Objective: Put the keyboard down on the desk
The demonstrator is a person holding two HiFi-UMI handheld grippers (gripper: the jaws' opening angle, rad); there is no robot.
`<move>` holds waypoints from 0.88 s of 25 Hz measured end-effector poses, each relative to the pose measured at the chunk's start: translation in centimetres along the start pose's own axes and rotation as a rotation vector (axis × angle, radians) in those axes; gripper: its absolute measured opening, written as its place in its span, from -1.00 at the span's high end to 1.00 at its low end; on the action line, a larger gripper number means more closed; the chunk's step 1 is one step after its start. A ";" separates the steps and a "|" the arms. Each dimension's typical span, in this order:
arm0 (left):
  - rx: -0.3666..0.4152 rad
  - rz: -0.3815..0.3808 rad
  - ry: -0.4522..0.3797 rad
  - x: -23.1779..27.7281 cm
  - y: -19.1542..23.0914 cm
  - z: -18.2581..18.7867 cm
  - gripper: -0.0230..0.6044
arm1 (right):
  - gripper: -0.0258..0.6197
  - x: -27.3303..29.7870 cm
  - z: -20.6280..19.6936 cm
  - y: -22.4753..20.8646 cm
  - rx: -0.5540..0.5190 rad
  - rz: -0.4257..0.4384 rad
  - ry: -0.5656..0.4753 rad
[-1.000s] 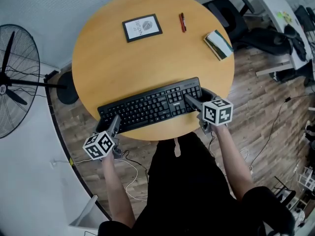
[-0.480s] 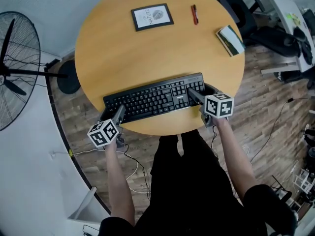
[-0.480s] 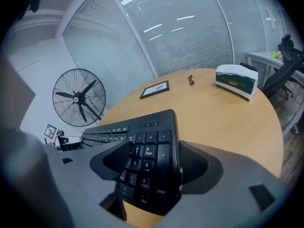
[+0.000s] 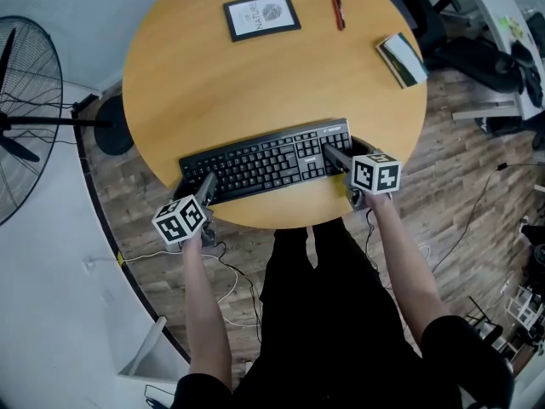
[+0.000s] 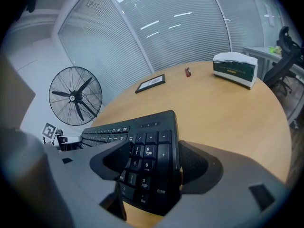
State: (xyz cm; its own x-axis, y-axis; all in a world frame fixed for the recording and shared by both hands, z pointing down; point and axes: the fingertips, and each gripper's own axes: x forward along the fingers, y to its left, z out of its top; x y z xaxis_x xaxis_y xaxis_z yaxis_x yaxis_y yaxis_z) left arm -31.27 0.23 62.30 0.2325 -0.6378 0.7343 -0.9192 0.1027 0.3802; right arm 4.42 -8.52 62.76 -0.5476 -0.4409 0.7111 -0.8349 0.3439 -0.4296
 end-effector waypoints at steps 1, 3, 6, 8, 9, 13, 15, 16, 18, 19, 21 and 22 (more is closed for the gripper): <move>0.001 0.002 0.004 0.2 0.1 -0.1 -0.18 | -0.08 0.1 -0.1 -0.1 0.000 -0.002 0.001; 0.002 0.005 0.009 0.4 0.2 -0.3 -0.18 | -0.08 0.4 -0.3 -0.3 0.001 -0.006 0.004; 0.007 0.009 0.011 0.7 0.3 -0.5 -0.18 | -0.08 0.7 -0.6 -0.5 0.005 -0.008 0.006; 0.010 0.011 0.013 0.8 0.3 -0.5 -0.18 | -0.08 0.8 -0.8 -0.7 0.008 -0.010 0.008; 0.012 0.013 0.014 0.9 0.3 -0.6 -0.18 | -0.08 0.8 -0.9 -0.7 0.009 -0.010 0.009; 0.015 0.020 0.015 0.9 0.3 -0.6 -0.18 | -0.08 1.0 -1.1 -0.8 0.011 -0.014 0.016; 0.015 0.025 0.016 1.0 0.4 -0.7 -0.18 | -0.08 1.1 -1.2 -0.9 0.010 -0.016 0.020; 0.015 0.027 0.016 1.0 0.4 -0.8 -0.18 | -0.08 1.2 -1.2 -0.9 0.009 -0.016 0.021; 0.015 0.029 0.013 1.0 0.5 -0.9 -0.18 | -0.08 1.3 -1.3 -0.9 0.007 -0.013 0.020; 0.016 0.029 0.012 1.0 0.5 -0.9 -0.18 | -0.08 1.3 -1.3 -0.9 0.006 -0.012 0.020; 0.016 0.030 0.012 1.0 0.5 -0.9 -0.18 | -0.08 1.3 -1.2 -0.9 0.004 -0.013 0.022; 0.017 0.030 0.013 1.0 0.5 -0.9 -0.18 | -0.08 1.2 -1.1 -0.9 0.002 -0.017 0.023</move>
State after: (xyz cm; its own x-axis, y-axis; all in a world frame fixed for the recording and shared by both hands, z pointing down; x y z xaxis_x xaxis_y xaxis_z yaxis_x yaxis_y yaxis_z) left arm -31.18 0.31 63.74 0.2086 -0.6243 0.7528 -0.9311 0.1086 0.3481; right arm 4.59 -8.46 64.67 -0.5321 -0.4273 0.7309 -0.8441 0.3349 -0.4187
